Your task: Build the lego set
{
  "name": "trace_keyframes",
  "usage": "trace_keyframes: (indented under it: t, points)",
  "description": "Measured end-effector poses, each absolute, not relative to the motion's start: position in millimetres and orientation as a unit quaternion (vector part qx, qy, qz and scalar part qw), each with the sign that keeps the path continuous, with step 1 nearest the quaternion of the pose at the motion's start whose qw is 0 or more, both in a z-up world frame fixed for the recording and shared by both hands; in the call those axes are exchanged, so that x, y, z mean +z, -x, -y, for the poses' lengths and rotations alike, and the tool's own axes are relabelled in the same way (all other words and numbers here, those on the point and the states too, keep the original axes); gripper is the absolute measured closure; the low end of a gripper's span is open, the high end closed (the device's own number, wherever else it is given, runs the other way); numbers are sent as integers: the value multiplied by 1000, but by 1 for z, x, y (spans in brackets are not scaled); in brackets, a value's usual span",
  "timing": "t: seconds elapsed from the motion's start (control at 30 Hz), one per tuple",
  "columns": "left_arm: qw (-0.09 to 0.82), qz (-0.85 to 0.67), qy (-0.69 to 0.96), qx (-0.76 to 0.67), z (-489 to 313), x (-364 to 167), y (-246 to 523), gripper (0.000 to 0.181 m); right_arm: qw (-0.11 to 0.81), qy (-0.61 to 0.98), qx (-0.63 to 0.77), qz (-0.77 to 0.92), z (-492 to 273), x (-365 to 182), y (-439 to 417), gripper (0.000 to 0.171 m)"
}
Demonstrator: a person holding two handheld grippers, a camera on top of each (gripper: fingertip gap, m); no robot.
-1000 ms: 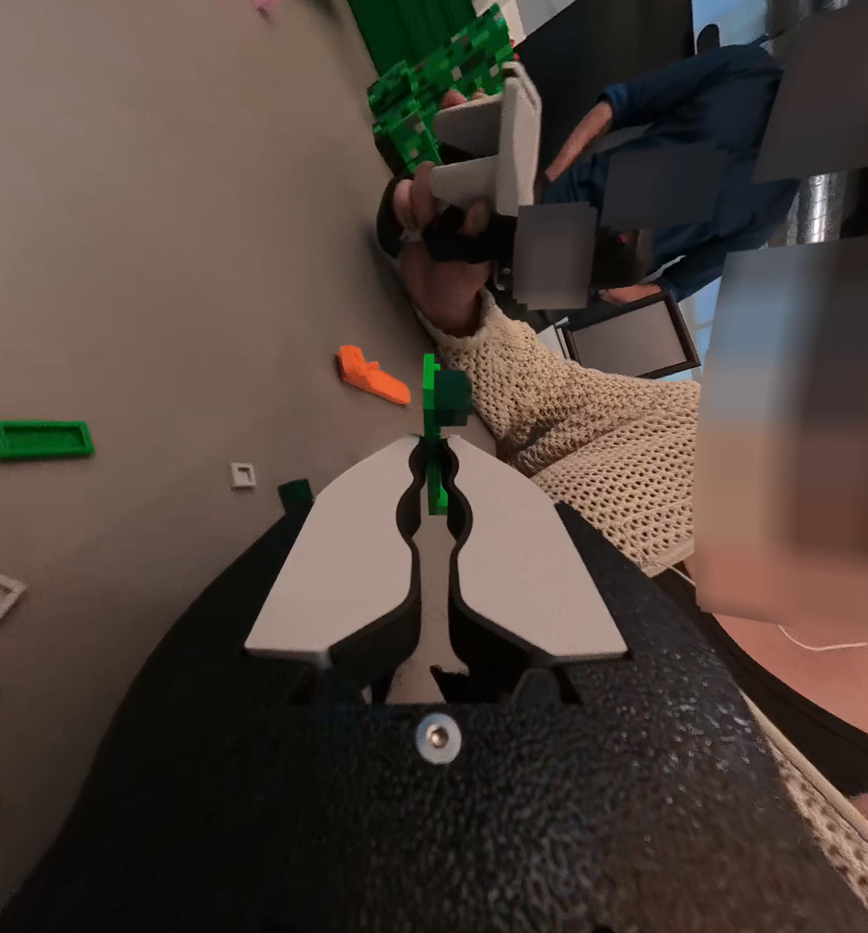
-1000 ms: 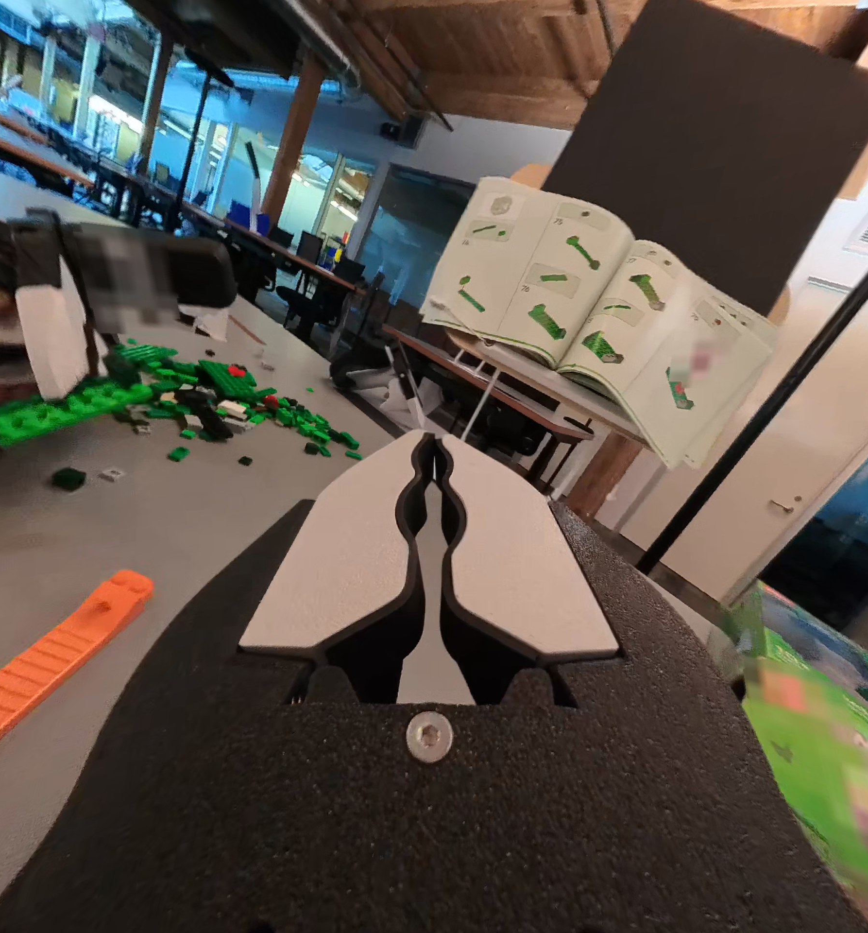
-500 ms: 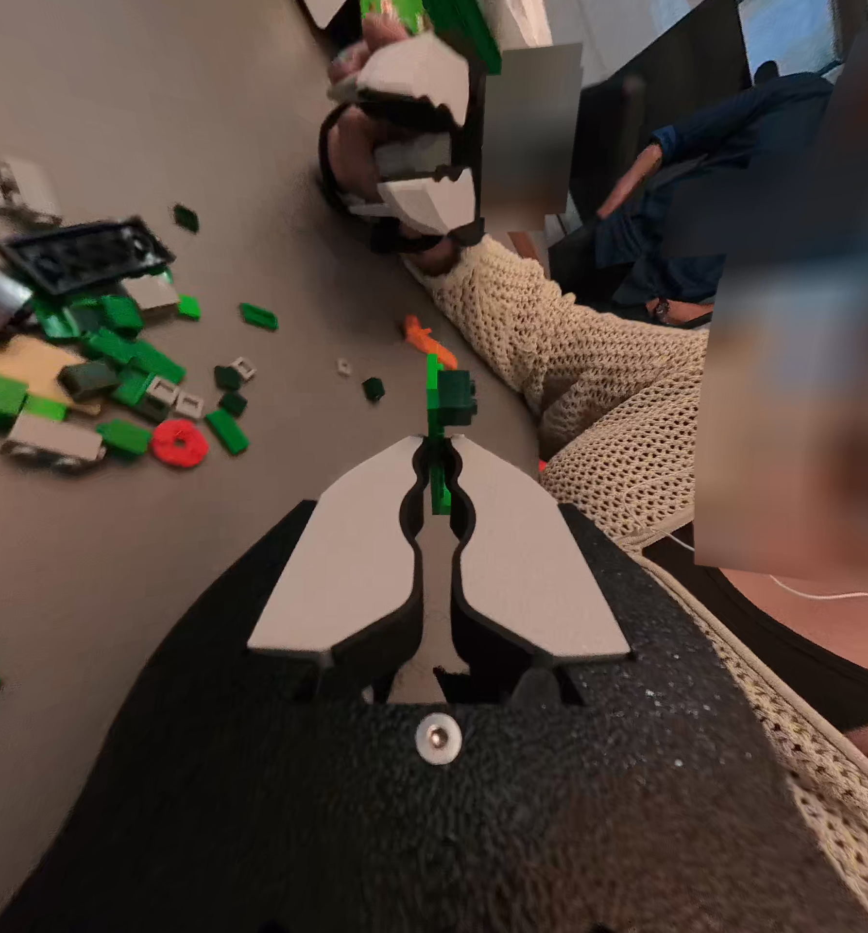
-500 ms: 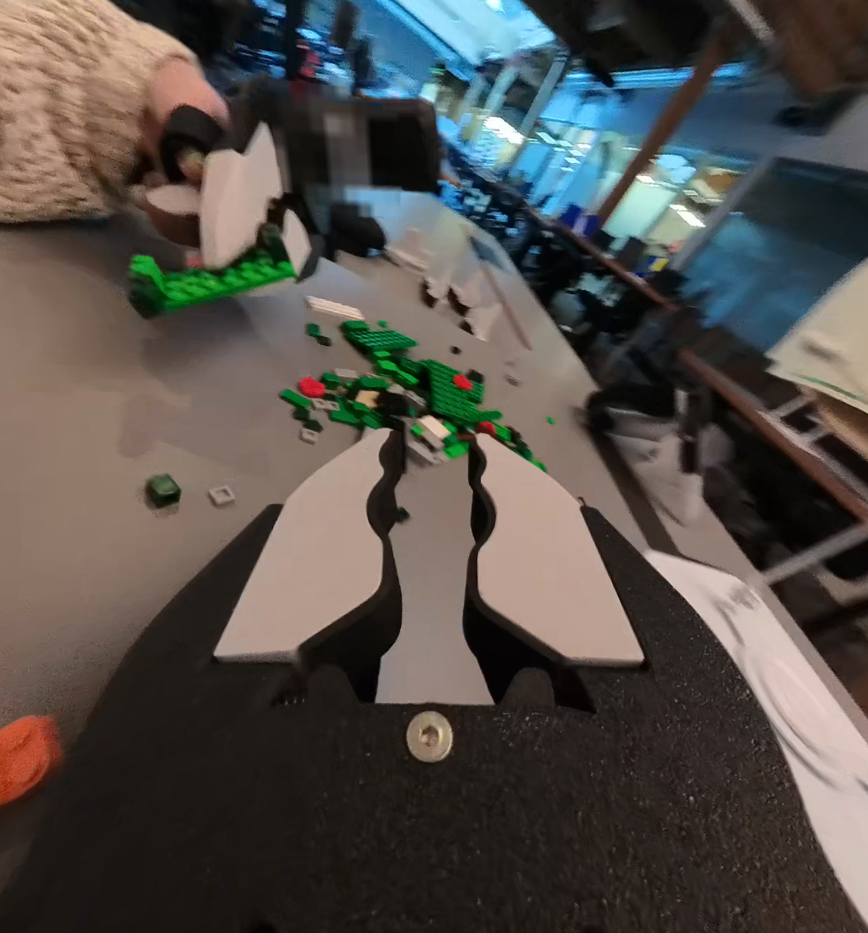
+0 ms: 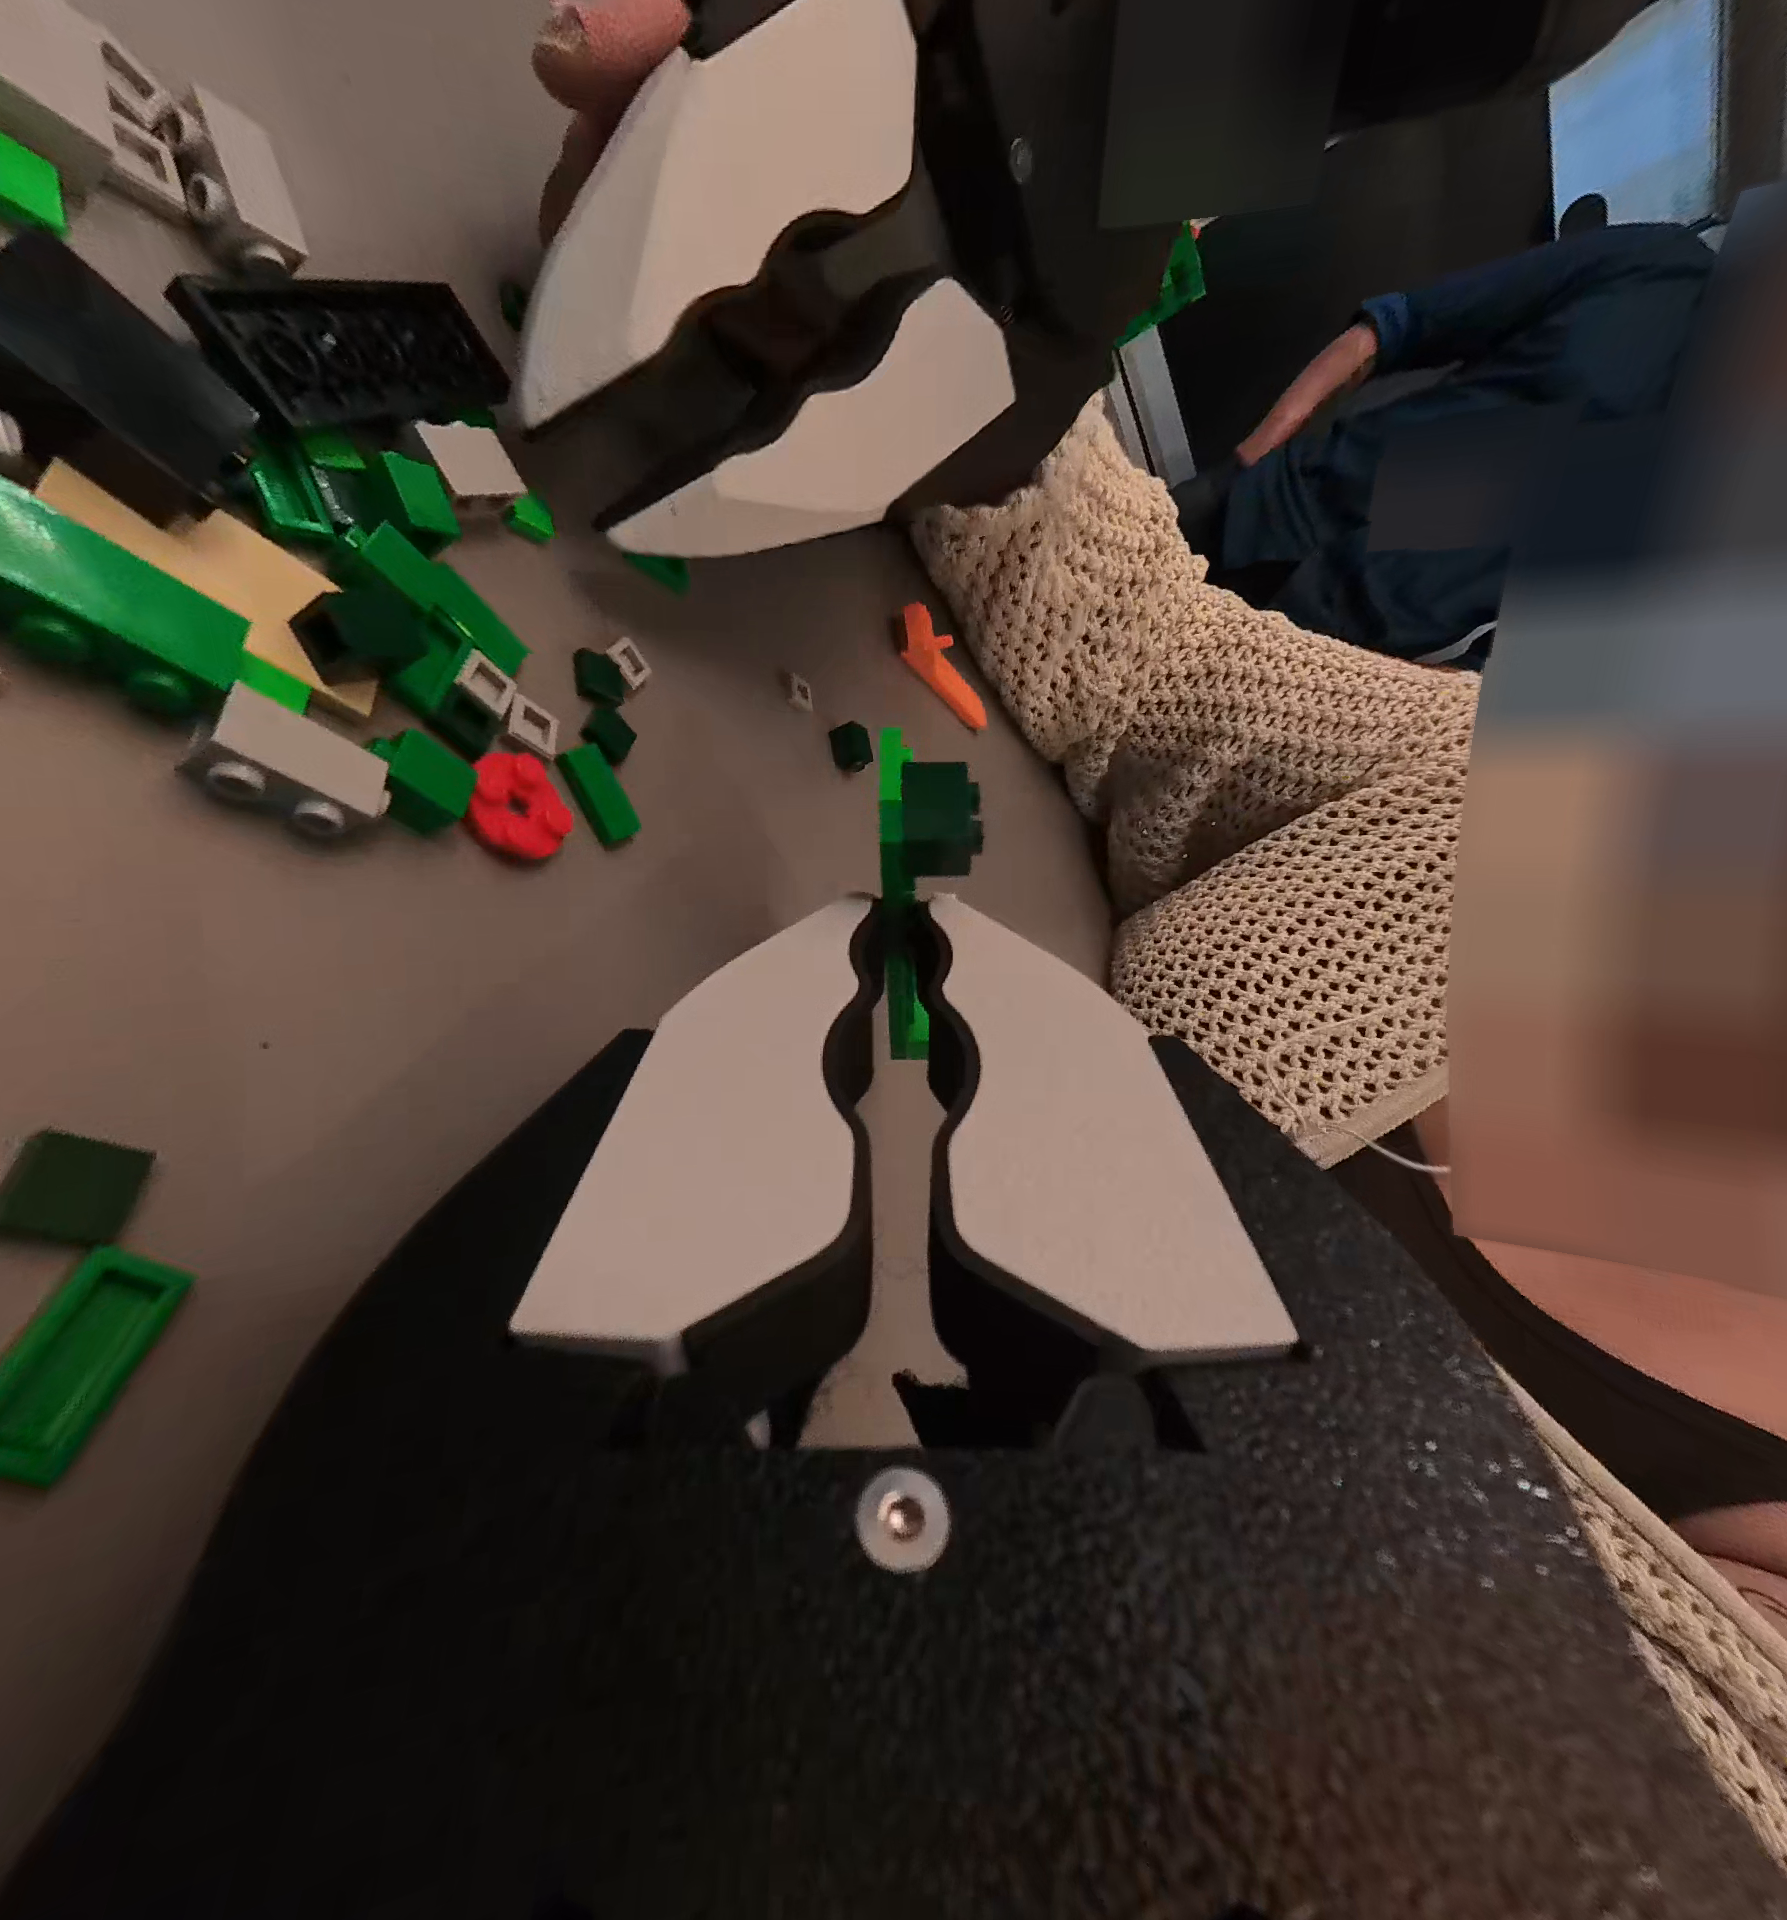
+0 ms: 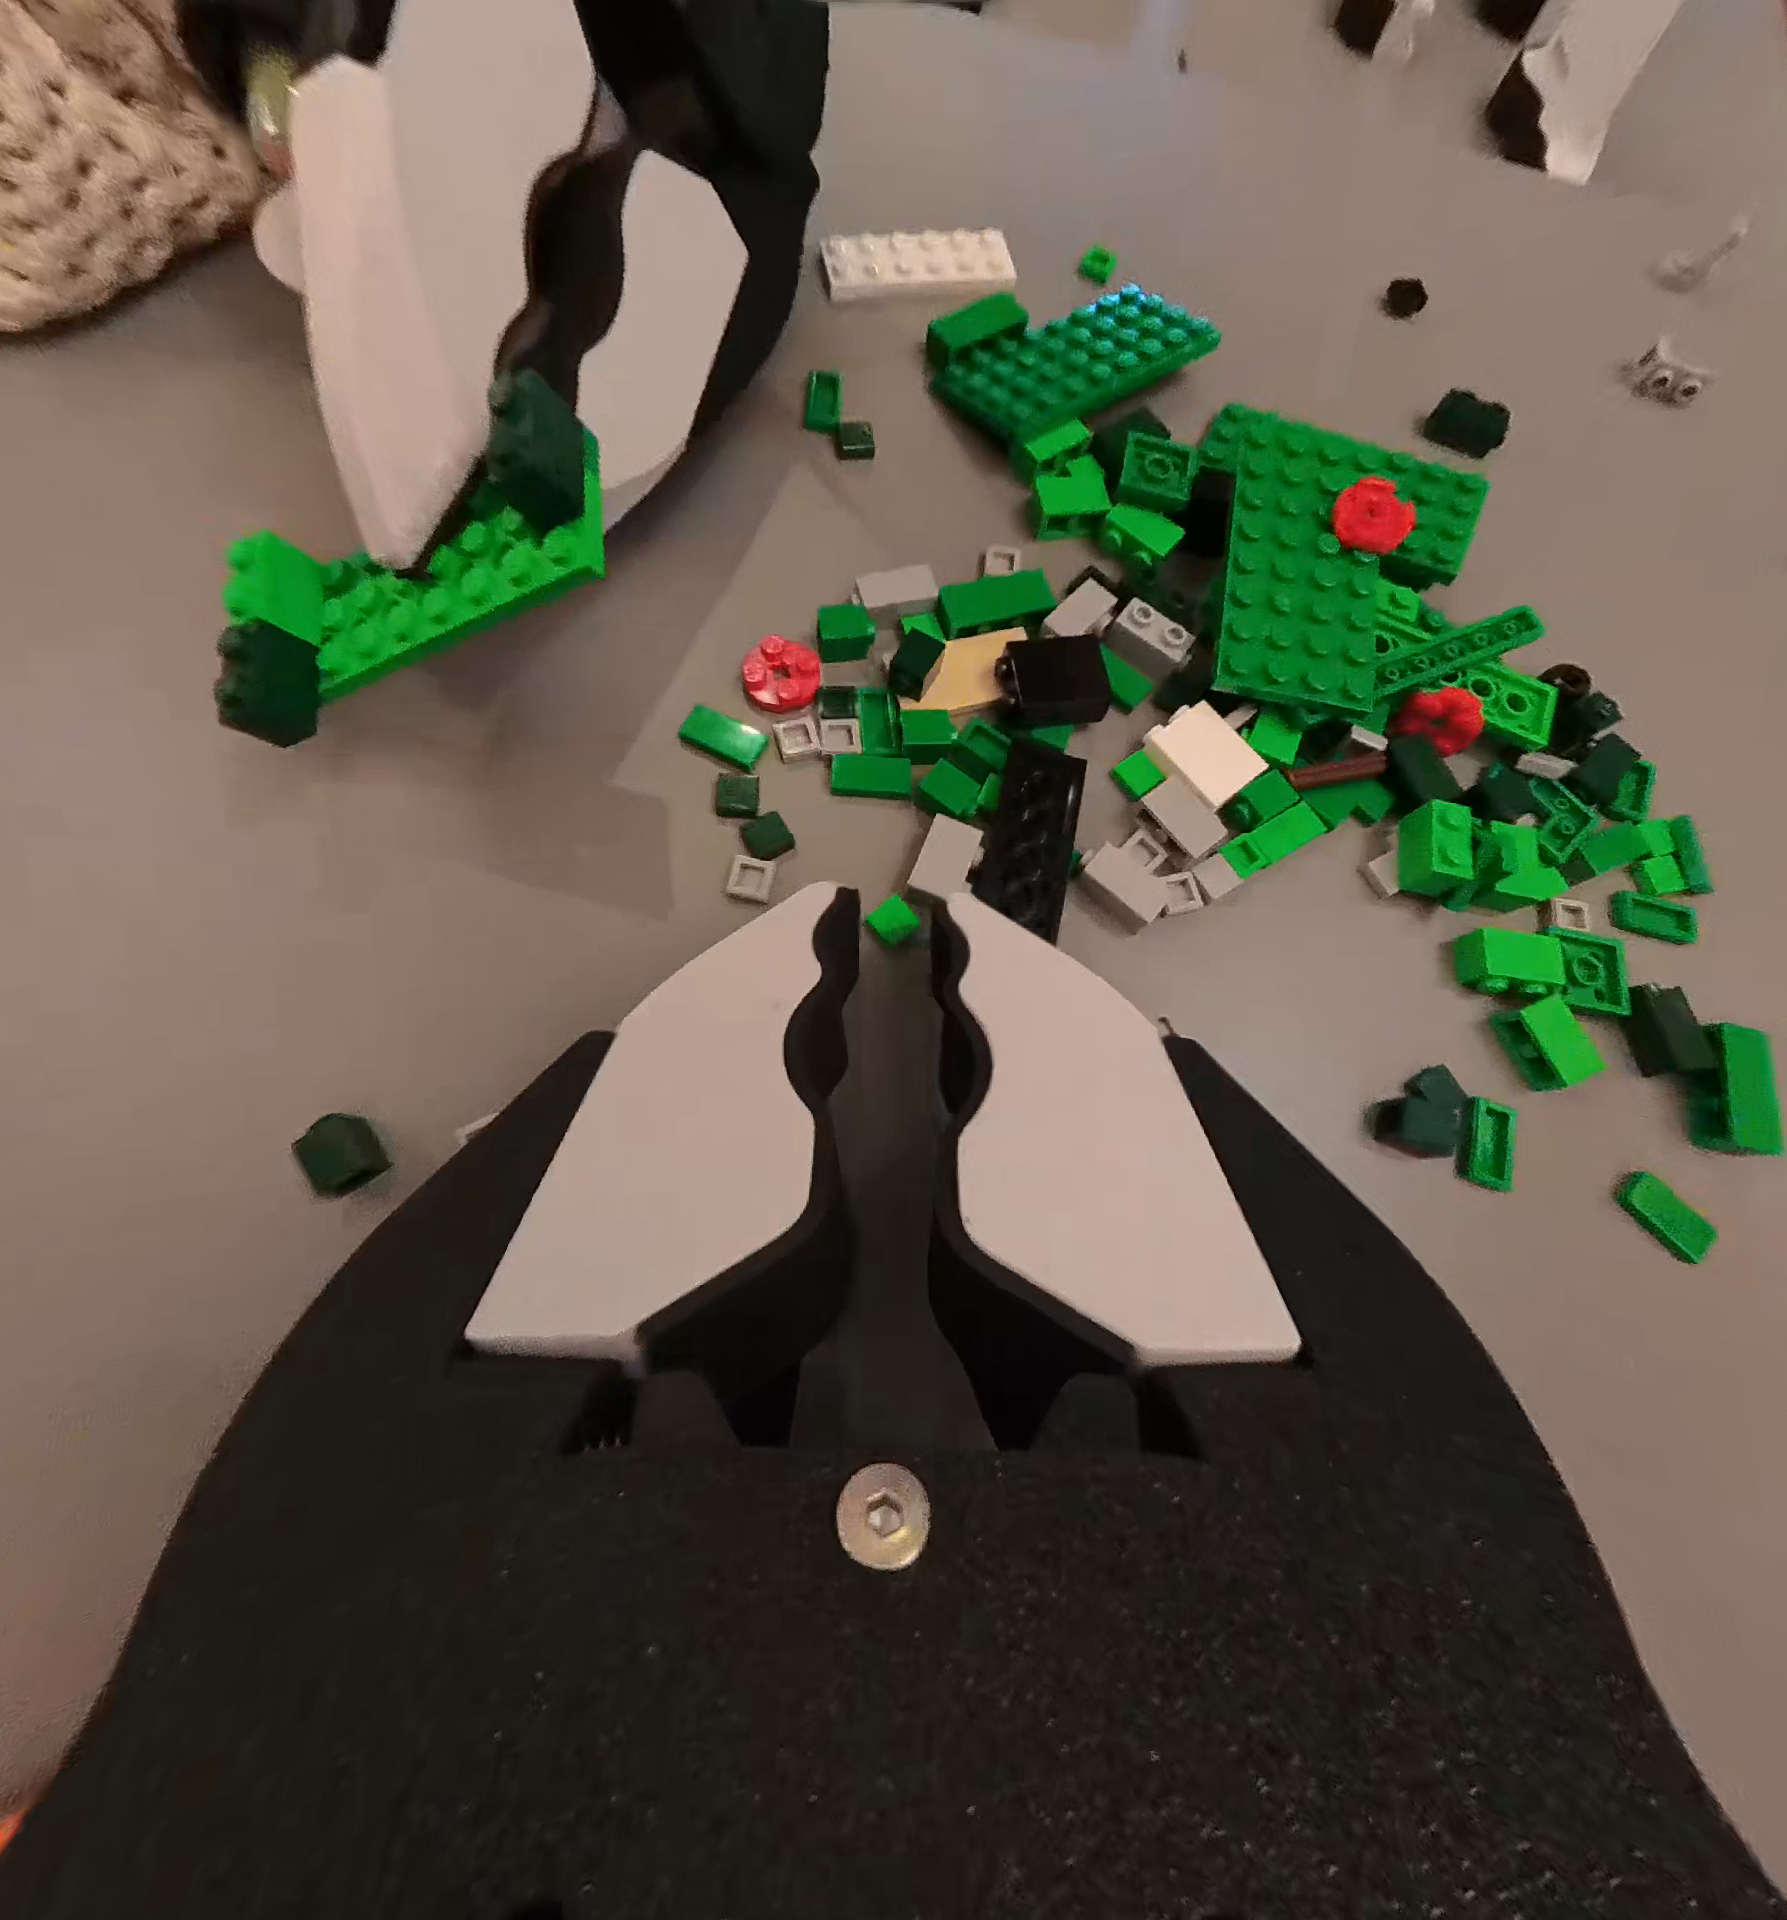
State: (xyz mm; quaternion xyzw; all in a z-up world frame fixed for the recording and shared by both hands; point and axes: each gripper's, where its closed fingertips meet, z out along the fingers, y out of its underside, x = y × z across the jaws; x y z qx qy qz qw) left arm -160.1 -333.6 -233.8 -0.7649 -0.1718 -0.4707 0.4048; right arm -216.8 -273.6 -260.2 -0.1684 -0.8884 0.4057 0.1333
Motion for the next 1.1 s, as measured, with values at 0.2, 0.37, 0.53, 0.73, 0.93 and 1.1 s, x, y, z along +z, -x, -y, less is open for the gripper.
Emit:
trace_keyframes:
  t: [0.2,0.37,0.53,0.73,0.93,1.1]
  points:
    - [406,172,763,-473,334,-233,161,177,140,185,381,895,277,-263,228,155]
    - [405,172,763,-473,334,-233,160,177,137,187,367,901,277,-264,233,152]
    - [404,172,763,-473,334,-233,161,177,129,168,361,908,280,-267,233,160]
    - [411,175,760,-472,332,-232,163,177,202,115,378,896,280,-246,225,161]
    - [432,161,740,-490,318,-218,155,177,410,1,323,853,236,-214,175,161]
    - [420,146,742,-502,294,-218,136,177,513,-91,115,846,167,-222,98,162]
